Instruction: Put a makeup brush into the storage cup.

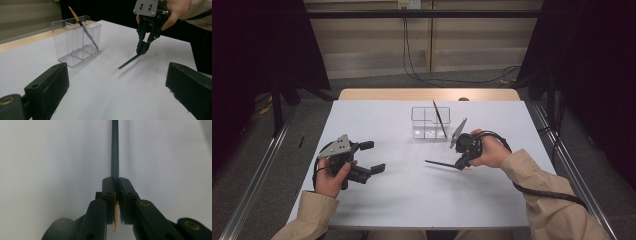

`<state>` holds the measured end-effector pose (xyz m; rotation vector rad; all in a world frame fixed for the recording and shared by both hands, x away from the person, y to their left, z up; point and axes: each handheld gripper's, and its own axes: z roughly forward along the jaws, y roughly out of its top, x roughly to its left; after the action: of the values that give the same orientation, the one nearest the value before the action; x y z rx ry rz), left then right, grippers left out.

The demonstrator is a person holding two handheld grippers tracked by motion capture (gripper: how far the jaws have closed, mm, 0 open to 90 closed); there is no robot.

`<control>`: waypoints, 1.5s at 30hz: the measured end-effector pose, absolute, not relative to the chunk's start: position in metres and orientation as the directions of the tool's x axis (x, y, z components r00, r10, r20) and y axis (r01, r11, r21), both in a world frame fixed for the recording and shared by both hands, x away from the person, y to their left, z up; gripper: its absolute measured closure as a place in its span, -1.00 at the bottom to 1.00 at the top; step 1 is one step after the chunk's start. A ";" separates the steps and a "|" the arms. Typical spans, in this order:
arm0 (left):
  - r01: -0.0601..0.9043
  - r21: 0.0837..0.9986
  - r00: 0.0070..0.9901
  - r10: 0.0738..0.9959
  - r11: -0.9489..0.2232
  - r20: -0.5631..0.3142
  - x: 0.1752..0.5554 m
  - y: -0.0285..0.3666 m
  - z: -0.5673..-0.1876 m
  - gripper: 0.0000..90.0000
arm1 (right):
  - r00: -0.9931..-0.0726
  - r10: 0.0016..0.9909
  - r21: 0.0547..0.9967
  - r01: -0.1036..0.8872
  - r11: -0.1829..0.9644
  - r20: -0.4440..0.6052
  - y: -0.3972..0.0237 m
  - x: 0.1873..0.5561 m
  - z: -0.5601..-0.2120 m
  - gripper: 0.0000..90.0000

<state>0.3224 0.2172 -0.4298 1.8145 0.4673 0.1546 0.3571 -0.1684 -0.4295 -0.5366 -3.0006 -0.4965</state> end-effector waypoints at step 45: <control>0.191 0.920 0.962 0.251 -0.343 -0.106 0.347 0.141 -0.422 -0.92 | -0.962 0.255 0.341 0.275 0.899 0.101 -0.148 0.350 -0.417 0.87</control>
<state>0.3466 0.1407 -0.4224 1.9324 0.3190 0.0637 0.3498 -0.1475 -0.4172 -0.4202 -3.0087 -0.5529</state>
